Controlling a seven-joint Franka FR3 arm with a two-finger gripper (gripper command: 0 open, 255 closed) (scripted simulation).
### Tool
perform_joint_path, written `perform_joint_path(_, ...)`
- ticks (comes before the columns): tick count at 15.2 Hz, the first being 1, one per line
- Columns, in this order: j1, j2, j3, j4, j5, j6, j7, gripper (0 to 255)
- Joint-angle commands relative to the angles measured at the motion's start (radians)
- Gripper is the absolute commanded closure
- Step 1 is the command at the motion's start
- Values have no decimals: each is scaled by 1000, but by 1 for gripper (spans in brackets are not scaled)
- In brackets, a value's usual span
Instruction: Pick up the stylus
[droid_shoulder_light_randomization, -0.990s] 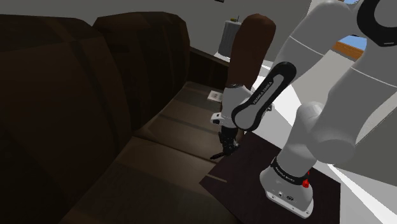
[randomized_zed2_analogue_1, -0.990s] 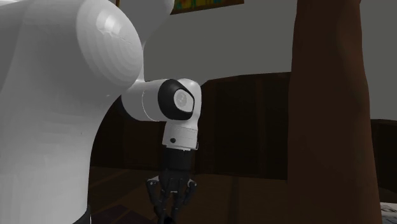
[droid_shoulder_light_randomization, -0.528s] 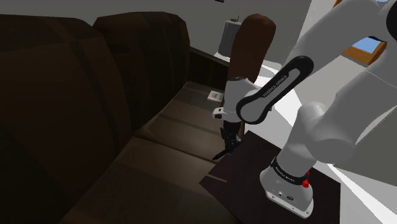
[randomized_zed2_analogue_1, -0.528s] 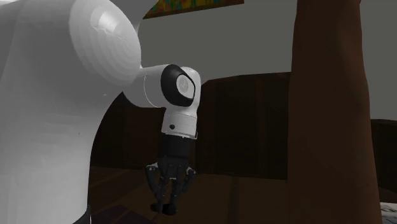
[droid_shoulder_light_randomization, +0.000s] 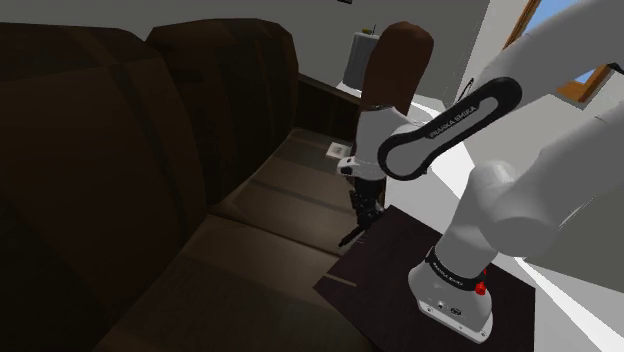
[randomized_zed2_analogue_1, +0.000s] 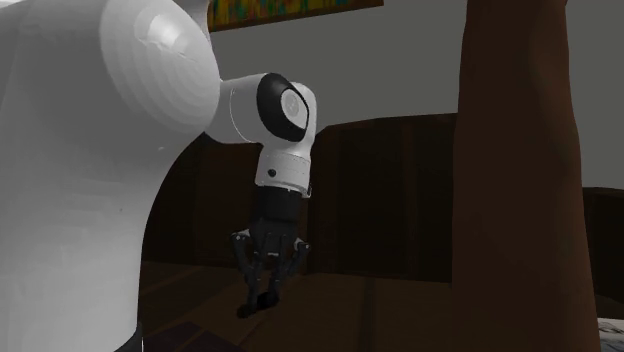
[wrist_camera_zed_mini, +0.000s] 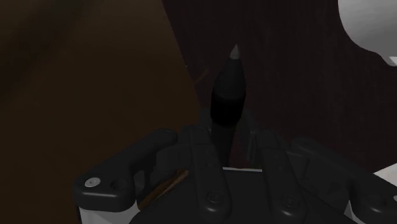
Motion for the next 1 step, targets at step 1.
perform_joint_path(1, -1, -18, 4, 1, 0, -20, 4, 255)
